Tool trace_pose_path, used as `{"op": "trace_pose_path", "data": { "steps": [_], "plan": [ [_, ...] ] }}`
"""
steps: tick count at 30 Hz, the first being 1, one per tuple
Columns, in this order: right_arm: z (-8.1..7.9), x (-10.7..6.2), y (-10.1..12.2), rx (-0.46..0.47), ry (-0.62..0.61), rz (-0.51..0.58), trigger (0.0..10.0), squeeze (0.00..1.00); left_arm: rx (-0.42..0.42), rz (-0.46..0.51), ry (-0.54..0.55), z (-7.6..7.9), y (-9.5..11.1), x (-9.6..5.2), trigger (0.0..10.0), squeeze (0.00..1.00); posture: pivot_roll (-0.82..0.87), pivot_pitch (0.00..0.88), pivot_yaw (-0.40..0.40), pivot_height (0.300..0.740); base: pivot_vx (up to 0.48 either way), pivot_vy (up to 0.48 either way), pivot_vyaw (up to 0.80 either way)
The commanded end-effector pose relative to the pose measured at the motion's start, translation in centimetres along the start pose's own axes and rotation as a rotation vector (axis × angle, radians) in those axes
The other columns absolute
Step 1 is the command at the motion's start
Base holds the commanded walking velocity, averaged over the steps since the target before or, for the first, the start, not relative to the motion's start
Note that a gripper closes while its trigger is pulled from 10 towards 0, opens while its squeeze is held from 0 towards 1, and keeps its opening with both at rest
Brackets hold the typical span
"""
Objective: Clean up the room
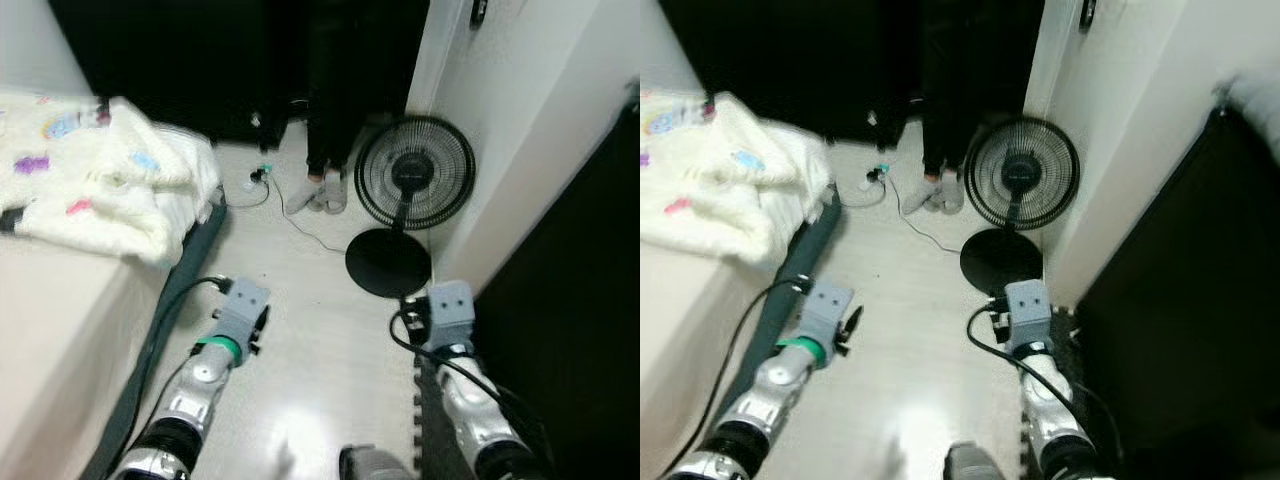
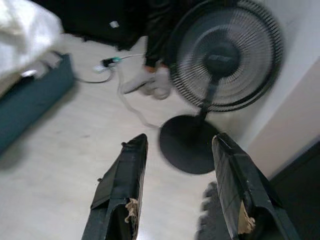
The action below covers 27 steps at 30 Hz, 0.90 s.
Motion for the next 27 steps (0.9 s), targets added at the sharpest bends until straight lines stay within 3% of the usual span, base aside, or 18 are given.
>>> {"op": "trace_pose_path", "data": {
  "steps": [1,12,27],
  "plan": [
    [-0.3,-0.35,-0.66,0.011,0.0,-0.021,10.0,0.0,0.007,-0.053,0.002,-0.08,-1.83,-0.6,10.0,0.0,-0.05,0.0,0.057,0.74,0.458,0.0,-0.74],
    [-0.15,-0.44,-0.8,0.004,-0.004,-0.025,10.0,0.0,0.007,-0.055,0.001,-0.01,-1.93,-0.62,10.0,0.0,-0.05,0.0,0.057,0.74,0.46,0.0,-0.75],
    [-0.21,-0.26,-0.32,0.005,-0.001,-0.005,10.0,0.0,0.013,-0.055,0.0,0.06,-1.94,-0.57,10.0,0.0,-0.05,0.0,0.057,0.74,0.454,0.0,0.0]
  ]
}}
Point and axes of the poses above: a point about 5 cm out from each wrist's last joint towards the gripper, its own x axis pointing out of the wrist towards the gripper, its own y axis along the axis of the wrist's last joint, z = x × y, the point moved 6 cm from there along x, pointing out of the wrist towards the gripper, and after that the axes turned 6 degrees about -x, right-handed, at the moved point
